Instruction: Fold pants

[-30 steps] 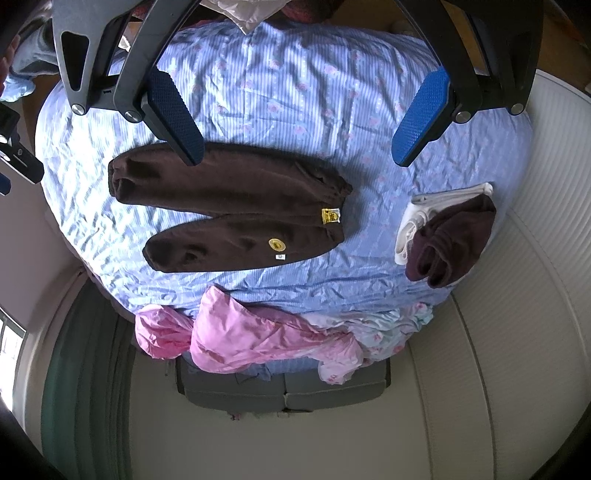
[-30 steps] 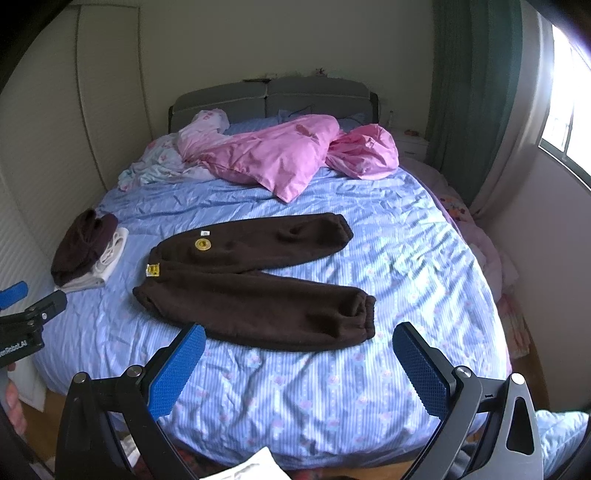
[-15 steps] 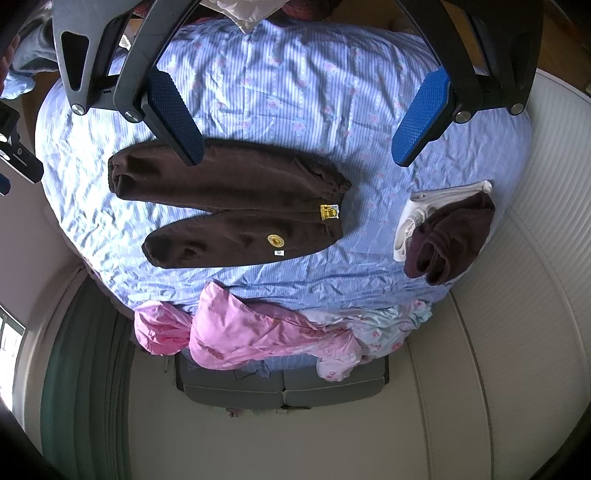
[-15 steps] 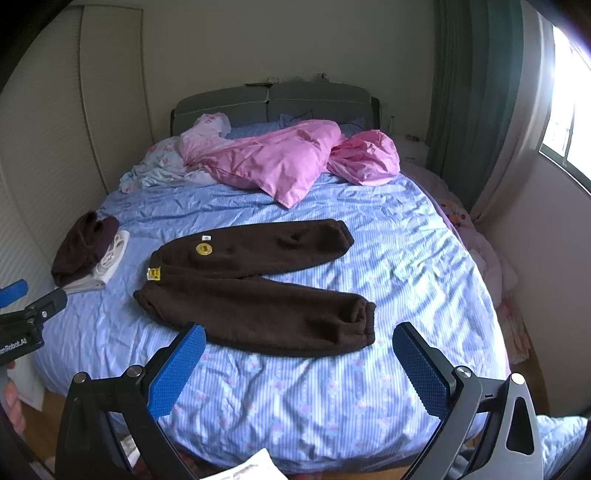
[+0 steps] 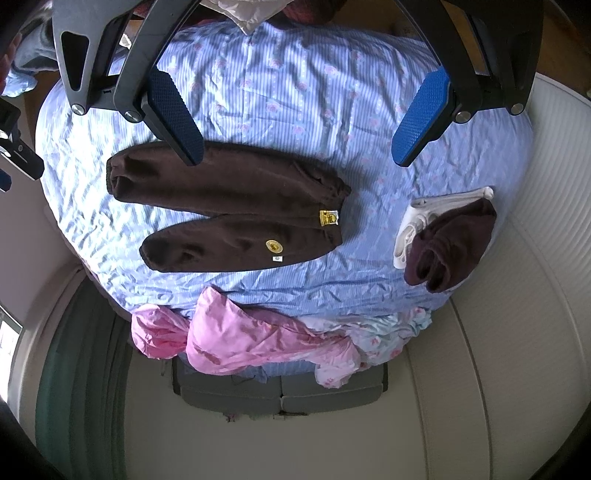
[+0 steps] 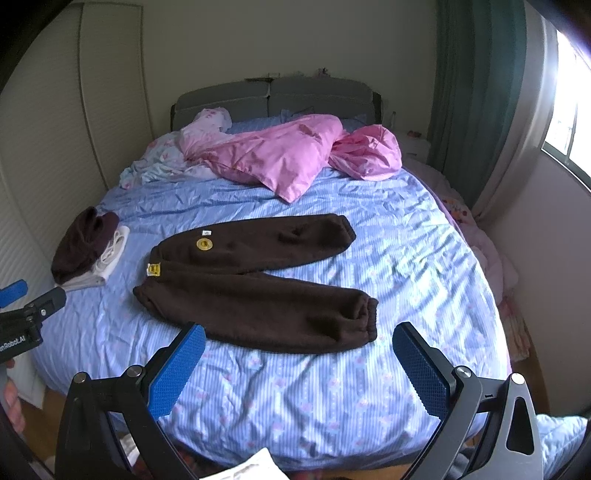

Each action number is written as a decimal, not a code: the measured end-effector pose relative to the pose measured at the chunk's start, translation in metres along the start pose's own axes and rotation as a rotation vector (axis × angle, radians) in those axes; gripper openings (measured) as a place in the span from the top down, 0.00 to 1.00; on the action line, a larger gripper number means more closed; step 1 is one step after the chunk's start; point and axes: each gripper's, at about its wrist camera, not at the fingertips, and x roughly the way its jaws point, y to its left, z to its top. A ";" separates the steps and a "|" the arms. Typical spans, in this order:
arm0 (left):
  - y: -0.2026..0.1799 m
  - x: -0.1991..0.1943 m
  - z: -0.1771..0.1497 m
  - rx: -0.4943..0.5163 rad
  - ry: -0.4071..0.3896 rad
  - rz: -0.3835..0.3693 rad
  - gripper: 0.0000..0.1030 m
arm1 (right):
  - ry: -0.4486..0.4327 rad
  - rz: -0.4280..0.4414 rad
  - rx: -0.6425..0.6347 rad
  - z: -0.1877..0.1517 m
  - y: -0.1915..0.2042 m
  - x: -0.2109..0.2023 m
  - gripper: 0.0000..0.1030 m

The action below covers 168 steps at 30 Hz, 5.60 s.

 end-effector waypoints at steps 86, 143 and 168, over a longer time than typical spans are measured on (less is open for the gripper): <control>0.025 0.274 0.009 -0.206 0.369 -0.020 0.76 | 0.263 -0.064 0.381 -0.023 -0.026 0.238 0.88; 0.052 0.357 0.173 -0.132 0.308 -0.085 0.06 | 0.132 -0.072 0.114 0.218 0.023 0.463 0.40; -0.078 0.374 0.149 0.215 0.184 -0.211 0.10 | -0.047 0.073 -0.140 0.176 -0.058 0.426 0.30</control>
